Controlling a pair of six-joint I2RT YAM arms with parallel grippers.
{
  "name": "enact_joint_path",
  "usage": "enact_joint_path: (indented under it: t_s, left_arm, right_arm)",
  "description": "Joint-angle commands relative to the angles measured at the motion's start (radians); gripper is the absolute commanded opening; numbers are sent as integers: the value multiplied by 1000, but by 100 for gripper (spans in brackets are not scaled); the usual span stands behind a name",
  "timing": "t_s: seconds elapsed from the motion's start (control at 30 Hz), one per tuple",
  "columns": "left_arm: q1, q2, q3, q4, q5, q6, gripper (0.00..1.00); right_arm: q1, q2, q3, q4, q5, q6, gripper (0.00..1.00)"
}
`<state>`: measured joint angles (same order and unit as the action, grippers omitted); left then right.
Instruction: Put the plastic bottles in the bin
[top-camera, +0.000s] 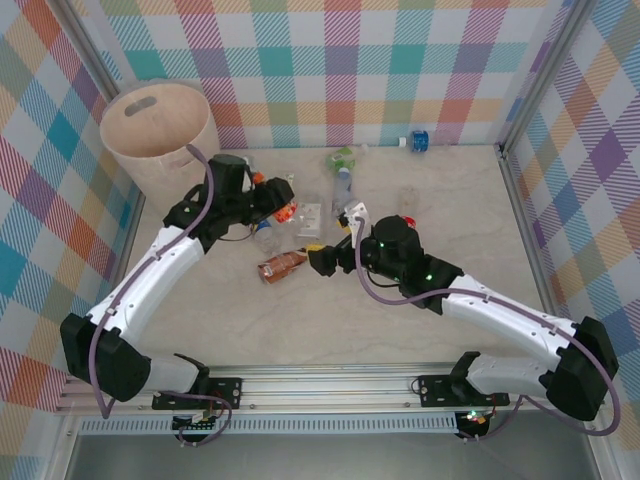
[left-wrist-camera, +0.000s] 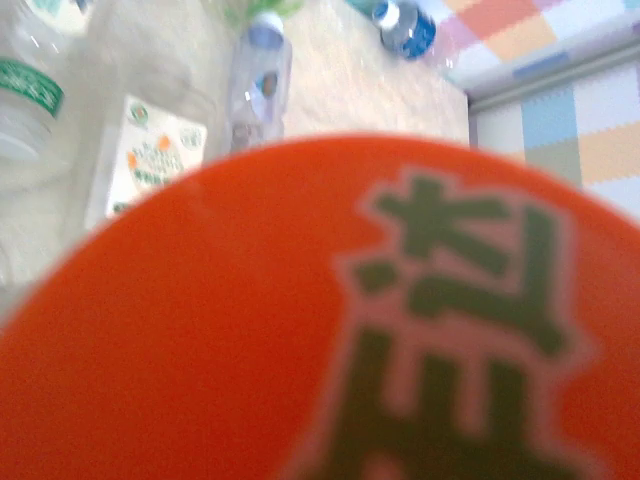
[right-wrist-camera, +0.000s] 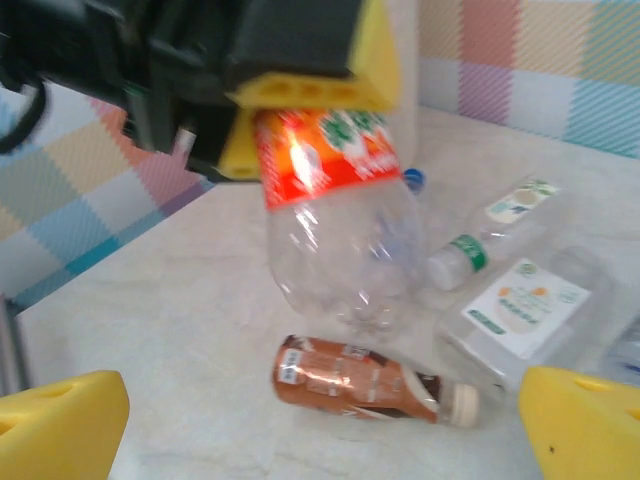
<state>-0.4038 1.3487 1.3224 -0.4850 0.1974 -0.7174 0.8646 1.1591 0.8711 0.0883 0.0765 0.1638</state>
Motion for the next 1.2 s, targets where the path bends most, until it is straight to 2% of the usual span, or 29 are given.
enact_joint_path:
  t_s: [0.0, 0.23, 0.47, 0.57, 0.7, 0.87, 1.0, 1.1, 1.17]
  left_arm:
    - [45, 6, 84, -32, -81, 20, 43]
    - [65, 41, 261, -11, -228, 139, 41]
    - [163, 134, 421, 60, -335, 180, 41]
    - [215, 184, 485, 127, -354, 140, 40]
    - [259, 283, 629, 95, -448, 143, 40]
    - [325, 359, 687, 127, -534, 110, 40]
    - [351, 407, 710, 155, -645, 92, 41]
    - [376, 435, 720, 112, -753, -10, 42]
    - [405, 456, 734, 93, -740, -74, 42]
  right_arm:
    - [2, -38, -25, 7, 165, 21, 100]
    - [1, -79, -51, -31, 252, 59, 100]
    - [0, -111, -56, -62, 263, 83, 100]
    - [0, -124, -69, -68, 273, 96, 100]
    - [1, -145, -82, -90, 288, 120, 100]
    - [0, -192, -112, -103, 315, 131, 100]
    - [-1, -235, -146, -98, 342, 144, 100]
    - [0, -266, -163, -108, 354, 156, 100]
    - [-1, -284, -174, -110, 356, 157, 100]
